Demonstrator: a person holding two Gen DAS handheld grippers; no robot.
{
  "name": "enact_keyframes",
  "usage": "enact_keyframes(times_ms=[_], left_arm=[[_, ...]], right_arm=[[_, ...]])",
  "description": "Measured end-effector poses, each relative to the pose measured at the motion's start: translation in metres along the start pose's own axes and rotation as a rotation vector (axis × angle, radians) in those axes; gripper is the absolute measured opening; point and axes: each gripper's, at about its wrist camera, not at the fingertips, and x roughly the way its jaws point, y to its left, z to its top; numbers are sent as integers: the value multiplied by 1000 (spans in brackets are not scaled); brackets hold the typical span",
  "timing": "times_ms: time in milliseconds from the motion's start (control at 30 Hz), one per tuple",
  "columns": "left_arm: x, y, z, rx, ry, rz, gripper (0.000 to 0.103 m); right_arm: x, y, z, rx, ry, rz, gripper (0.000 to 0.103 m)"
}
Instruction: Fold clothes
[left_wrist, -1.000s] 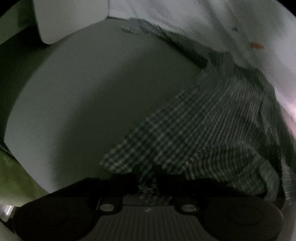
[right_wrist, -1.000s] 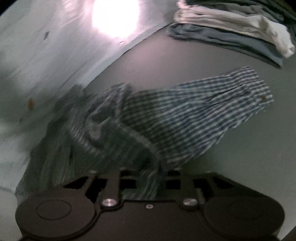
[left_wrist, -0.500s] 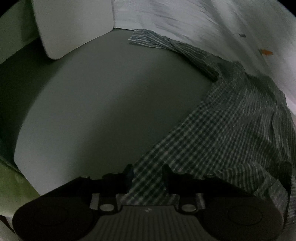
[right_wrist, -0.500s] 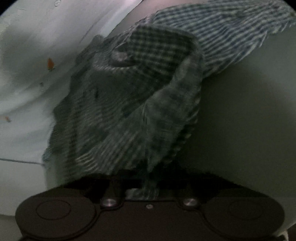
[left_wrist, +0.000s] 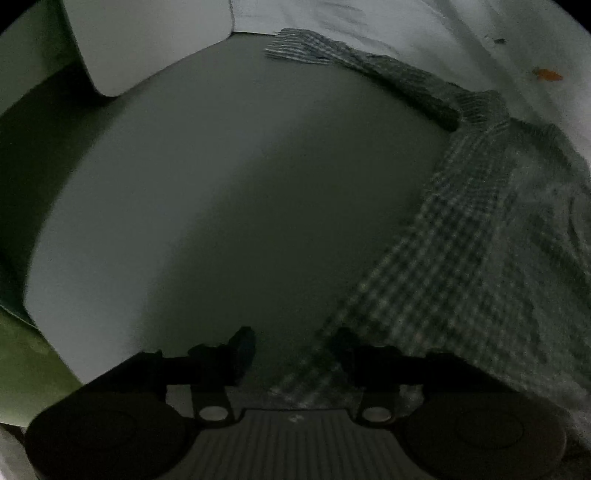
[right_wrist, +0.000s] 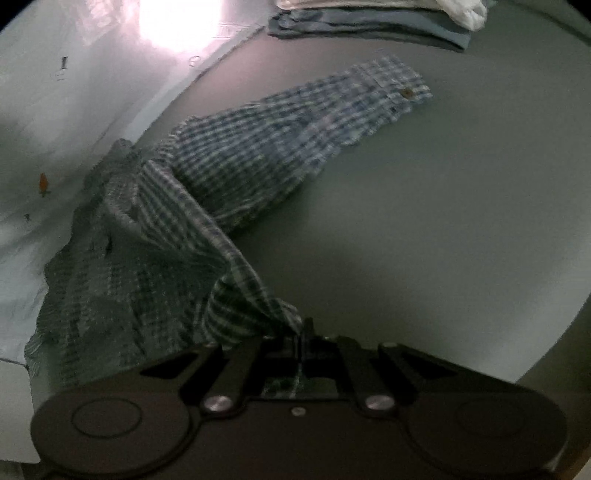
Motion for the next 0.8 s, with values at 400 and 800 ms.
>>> enact_keyframes(times_ms=[400, 800], left_arm=[[-49, -1, -14, 24, -66, 25, 0], [-43, 29, -38, -109, 68, 23, 7]], right_arm=[[-35, 0, 15, -3, -44, 112, 2], [-14, -4, 8, -98, 90, -172, 12]])
